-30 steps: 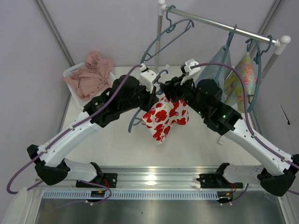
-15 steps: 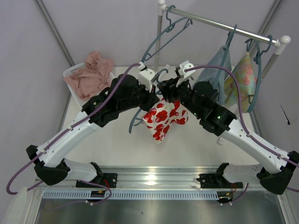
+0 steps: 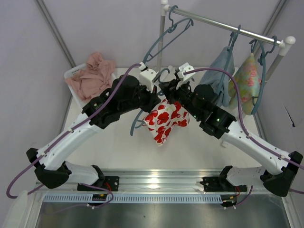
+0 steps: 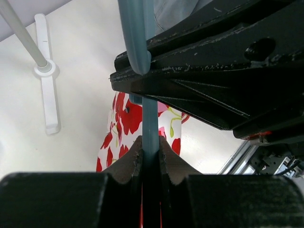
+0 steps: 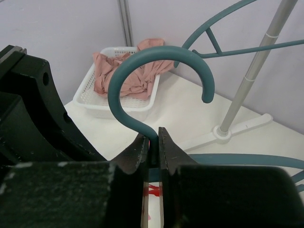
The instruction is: Place the skirt on the hanger
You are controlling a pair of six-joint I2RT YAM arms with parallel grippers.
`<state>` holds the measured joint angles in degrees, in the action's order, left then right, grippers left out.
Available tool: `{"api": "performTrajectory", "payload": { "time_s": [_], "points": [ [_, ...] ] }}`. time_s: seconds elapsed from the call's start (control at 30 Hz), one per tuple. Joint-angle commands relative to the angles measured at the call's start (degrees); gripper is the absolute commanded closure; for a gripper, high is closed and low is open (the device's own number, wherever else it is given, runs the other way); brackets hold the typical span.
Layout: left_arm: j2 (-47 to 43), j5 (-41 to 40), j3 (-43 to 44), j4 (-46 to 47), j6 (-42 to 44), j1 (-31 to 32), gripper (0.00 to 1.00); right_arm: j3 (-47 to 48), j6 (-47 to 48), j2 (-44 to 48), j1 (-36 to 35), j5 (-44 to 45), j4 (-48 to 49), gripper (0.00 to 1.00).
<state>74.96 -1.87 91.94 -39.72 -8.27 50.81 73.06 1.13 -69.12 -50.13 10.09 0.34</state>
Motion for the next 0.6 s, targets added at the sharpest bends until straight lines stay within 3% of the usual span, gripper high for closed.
{"api": "performTrajectory", "payload": {
  "time_s": [0.0, 0.23, 0.37, 0.57],
  "points": [
    [-3.76, 2.13, -0.44, 3.86, -1.66, 0.70, 0.88, 0.16, -0.33, -0.31, 0.38, 4.67, 7.13, 1.00],
    [-5.61, -1.56, -2.38, 4.22, -1.22, 0.70, 0.75, 0.24, -0.34, -0.93, 0.38, 6.44, 10.20, 1.00],
    [-6.49, -1.03, -4.31, 4.92, -0.96, 0.70, 0.56, 1.82, -0.07, -2.33, 0.47, 7.14, 9.69, 1.00],
    [-6.58, -2.26, -6.07, 4.92, 0.19, 0.70, 0.54, 2.35, 0.54, -2.86, 0.38, 6.61, 10.47, 1.00]
  ]
}}
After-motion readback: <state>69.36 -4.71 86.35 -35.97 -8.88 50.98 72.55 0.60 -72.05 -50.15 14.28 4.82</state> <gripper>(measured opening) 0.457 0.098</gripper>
